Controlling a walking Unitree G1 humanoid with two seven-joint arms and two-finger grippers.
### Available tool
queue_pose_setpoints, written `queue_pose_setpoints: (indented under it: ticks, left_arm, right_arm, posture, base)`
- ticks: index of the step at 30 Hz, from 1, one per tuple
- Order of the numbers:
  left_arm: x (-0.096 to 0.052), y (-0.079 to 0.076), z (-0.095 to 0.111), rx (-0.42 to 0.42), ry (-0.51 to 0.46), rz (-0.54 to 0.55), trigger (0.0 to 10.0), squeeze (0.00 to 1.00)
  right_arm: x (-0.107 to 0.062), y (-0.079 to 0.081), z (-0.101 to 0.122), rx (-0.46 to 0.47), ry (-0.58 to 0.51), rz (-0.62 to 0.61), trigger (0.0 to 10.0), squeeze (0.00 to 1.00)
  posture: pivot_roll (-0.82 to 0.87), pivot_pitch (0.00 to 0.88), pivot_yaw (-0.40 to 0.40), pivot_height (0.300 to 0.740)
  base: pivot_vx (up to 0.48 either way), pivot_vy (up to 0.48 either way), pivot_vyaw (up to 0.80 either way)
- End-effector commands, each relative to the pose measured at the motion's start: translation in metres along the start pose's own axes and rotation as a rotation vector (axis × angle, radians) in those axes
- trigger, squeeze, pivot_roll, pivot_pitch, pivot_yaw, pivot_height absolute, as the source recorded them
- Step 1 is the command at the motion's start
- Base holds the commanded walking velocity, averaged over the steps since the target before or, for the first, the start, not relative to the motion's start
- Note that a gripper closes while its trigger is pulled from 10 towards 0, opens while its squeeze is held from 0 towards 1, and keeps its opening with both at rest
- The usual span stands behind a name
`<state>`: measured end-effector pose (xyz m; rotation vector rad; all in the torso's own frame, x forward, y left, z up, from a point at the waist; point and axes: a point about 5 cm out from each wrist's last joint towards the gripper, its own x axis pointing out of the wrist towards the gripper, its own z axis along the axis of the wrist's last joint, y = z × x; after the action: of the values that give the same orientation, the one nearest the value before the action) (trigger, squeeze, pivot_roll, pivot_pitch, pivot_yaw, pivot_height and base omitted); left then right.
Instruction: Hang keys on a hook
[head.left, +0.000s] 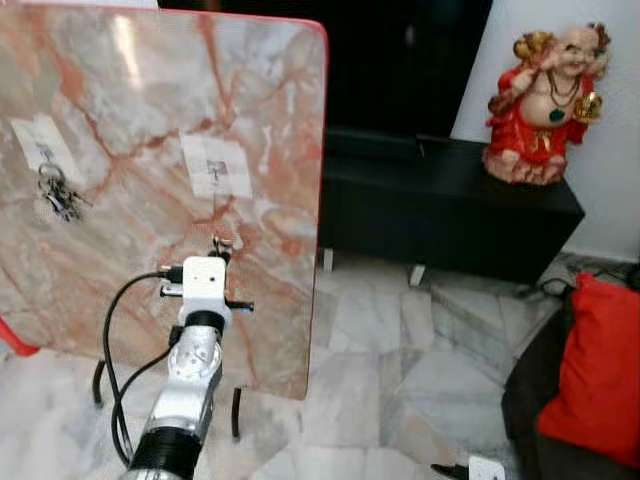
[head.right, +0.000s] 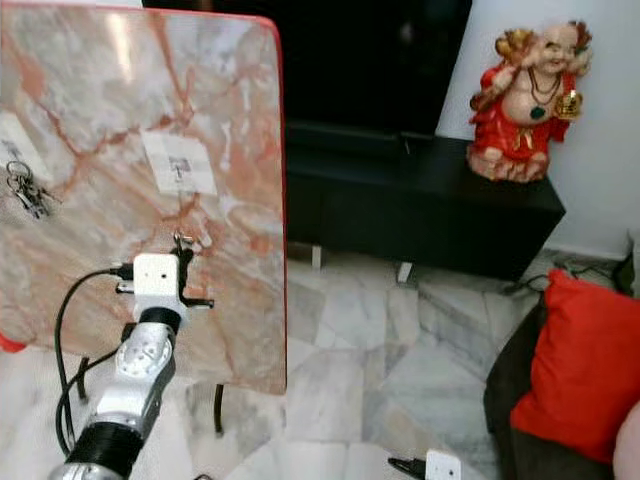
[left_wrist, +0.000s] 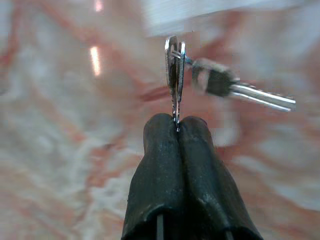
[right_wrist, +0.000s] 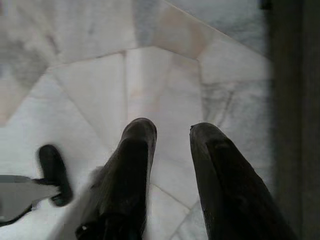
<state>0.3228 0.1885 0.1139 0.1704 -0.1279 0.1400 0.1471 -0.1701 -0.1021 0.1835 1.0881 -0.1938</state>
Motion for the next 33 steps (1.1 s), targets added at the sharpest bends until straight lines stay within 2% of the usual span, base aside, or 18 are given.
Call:
queue_pose_setpoints:
  ticks: [1, 6, 24, 28, 33]
  left_arm:
    - [0.003, -0.006, 0.006, -0.009, -0.012, -0.014, 10.0, 0.0]
    - [0.004, -0.008, 0.012, -0.009, -0.037, -0.025, 10.0, 0.0]
    - [0.001, -0.014, 0.023, -0.026, -0.078, -0.052, 10.0, 0.0]
    - [-0.002, -0.012, 0.024, -0.027, -0.083, -0.049, 10.0, 0.0]
    - [-0.004, -0.002, 0.028, -0.018, -0.1, -0.02, 10.0, 0.0]
  right_arm:
    - [0.0, -0.005, -0.002, -0.003, 0.004, -0.011, 10.0, 0.0]
    - [0.0, -0.005, -0.002, -0.003, 0.005, -0.011, 10.0, 0.0]
    - [0.0, -0.005, -0.002, -0.008, 0.006, -0.008, 10.0, 0.0]
    - [0.0, -0.005, -0.002, -0.009, 0.007, -0.008, 10.0, 0.0]
    - [0.0, -0.005, -0.002, -0.011, 0.008, -0.007, 10.0, 0.0]
  posture:
    - [-0.01, 0.0, -0.061, 0.74]
    - [-0.01, 0.0, -0.059, 0.74]
    - [-0.01, 0.0, -0.062, 0.74]
    - [-0.01, 0.0, -0.062, 0.74]
    - [-0.01, 0.0, -0.062, 0.74]
  base:
    - [0.274, 0.0, 0.0]
    - [0.268, 0.0, 0.0]
    - [0.0, 0.0, 0.0]
    - [0.0, 0.0, 0.0]
    - [0.0, 0.0, 0.0]
